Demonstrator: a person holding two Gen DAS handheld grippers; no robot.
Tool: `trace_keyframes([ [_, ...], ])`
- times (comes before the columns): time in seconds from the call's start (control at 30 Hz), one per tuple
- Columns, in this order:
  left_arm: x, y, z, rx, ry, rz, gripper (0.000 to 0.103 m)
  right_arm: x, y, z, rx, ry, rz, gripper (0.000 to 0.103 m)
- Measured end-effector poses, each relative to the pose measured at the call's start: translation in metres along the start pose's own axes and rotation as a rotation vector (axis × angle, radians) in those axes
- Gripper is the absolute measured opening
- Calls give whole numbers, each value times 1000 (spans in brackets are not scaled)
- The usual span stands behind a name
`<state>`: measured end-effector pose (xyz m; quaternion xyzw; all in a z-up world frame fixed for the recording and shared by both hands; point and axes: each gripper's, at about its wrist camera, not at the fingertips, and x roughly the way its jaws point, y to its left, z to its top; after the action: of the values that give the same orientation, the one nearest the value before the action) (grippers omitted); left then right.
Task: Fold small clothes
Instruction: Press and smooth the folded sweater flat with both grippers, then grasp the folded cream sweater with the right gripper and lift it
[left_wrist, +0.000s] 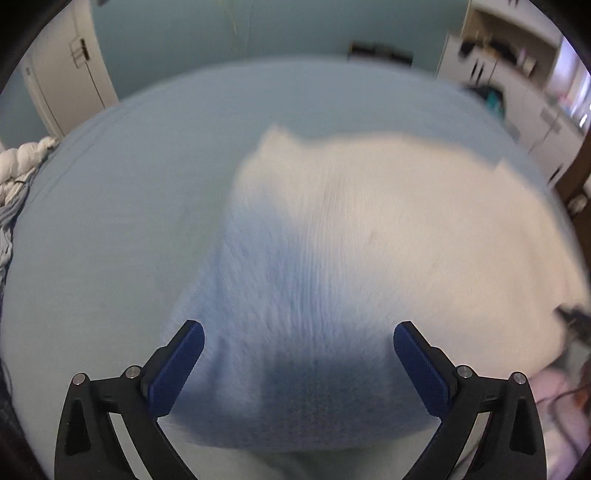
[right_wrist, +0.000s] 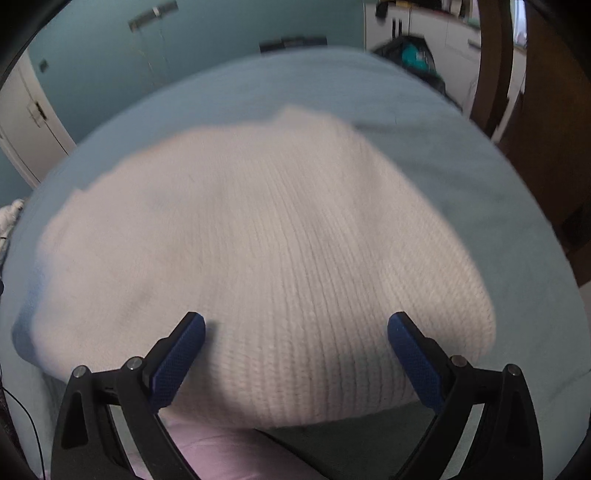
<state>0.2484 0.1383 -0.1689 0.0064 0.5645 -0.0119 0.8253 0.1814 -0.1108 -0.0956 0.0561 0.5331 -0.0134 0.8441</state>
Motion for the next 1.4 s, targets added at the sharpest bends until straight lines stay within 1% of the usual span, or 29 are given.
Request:
trace_keyframes([
  [0.03, 22, -1, -5, -16, 68, 13, 103, 2, -1, -2, -7, -19, 4, 102],
  [0.07, 35, 4, -9, -64, 75, -12, 103, 2, -1, -3, -12, -28, 5, 102],
  [0.1, 32, 11, -12, -105, 7, -33, 103, 3, -1, -4, -15, -27, 0, 102],
  [0.13, 31, 11, -11, -106, 5, -29, 103, 4, 0, -3, -21, -26, -10, 102],
  [0.2, 22, 10, -8, -88, 54, -11, 103, 5, 2, -3, -31, -18, -22, 102],
  [0.27, -1, 12, -6, -90, 35, 24, 103, 0, 1, -2, -23, -11, -10, 102],
  [0.3, -16, 13, -7, -90, 11, 39, 103, -7, -1, -3, -16, -17, 9, 102],
  [0.33, -27, 15, -11, -90, -4, 46, 103, -26, -7, -6, 13, -55, 54, 102],
  [0.37, -38, 16, -15, -86, -8, 50, 103, -40, -14, -8, 42, -93, 99, 102],
  [0.4, -45, 17, -19, -82, -5, 56, 103, -60, -25, -10, 85, -147, 164, 102],
  [0.43, -51, 20, -24, -80, -4, 65, 103, -72, -36, -11, 127, -176, 204, 102],
  [0.47, -57, 22, -28, -83, -5, 74, 103, -80, -46, -11, 172, -183, 230, 102],
  [0.5, -61, 27, -36, -86, -9, 81, 103, -84, -58, -9, 231, -167, 255, 102],
  [0.57, -60, 35, -48, -92, -3, 88, 103, -78, -88, -11, 384, -64, 329, 102],
  [0.6, -66, 48, -54, -99, 5, 85, 103, -72, -101, -16, 462, -14, 369, 102],
  [0.63, -61, 50, -60, -109, 18, 75, 103, -64, -118, -30, 586, 32, 439, 102],
  [0.7, -59, 55, -72, -126, 23, 58, 103, -48, -139, -48, 740, 69, 526, 102],
  [0.87, -38, 63, -71, -145, 61, 32, 103, -7, -148, -79, 901, 158, 591, 100],
  [0.93, -27, 67, -66, -169, 77, 27, 103, 6, -144, -85, 931, 165, 648, 89],
  [0.97, -23, 69, -65, -187, 87, 15, 103, 13, -139, -85, 923, 167, 657, 86],
  [1.0, -18, 72, -63, -210, 95, -6, 103, 16, -134, -82, 915, 167, 653, 81],
  [1.03, -14, 74, -62, -230, 102, -26, 103, 21, -133, -81, 914, 162, 650, 69],
  [1.1, -6, 76, -60, -267, 126, -65, 103, 29, -129, -77, 922, 138, 669, 55],
  [1.2, 4, 73, -61, -298, 166, -106, 103, 23, -123, -73, 881, 62, 598, 34],
  [1.23, 6, 71, -59, -310, 165, -124, 103, 16, -121, -74, 868, 14, 588, 30],
  [1.27, 9, 70, -56, -325, 159, -149, 103, 5, -120, -73, 843, -36, 571, 29],
  [1.3, 15, 68, -52, -339, 157, -173, 103, 0, -119, -71, 814, -64, 550, 28],
  [1.33, 18, 65, -48, -353, 160, -195, 103, -5, -114, -68, 780, -84, 518, 28],
  [1.4, 29, 59, -39, -388, 173, -264, 103, -7, -116, -64, 761, -90, 500, 27],
])
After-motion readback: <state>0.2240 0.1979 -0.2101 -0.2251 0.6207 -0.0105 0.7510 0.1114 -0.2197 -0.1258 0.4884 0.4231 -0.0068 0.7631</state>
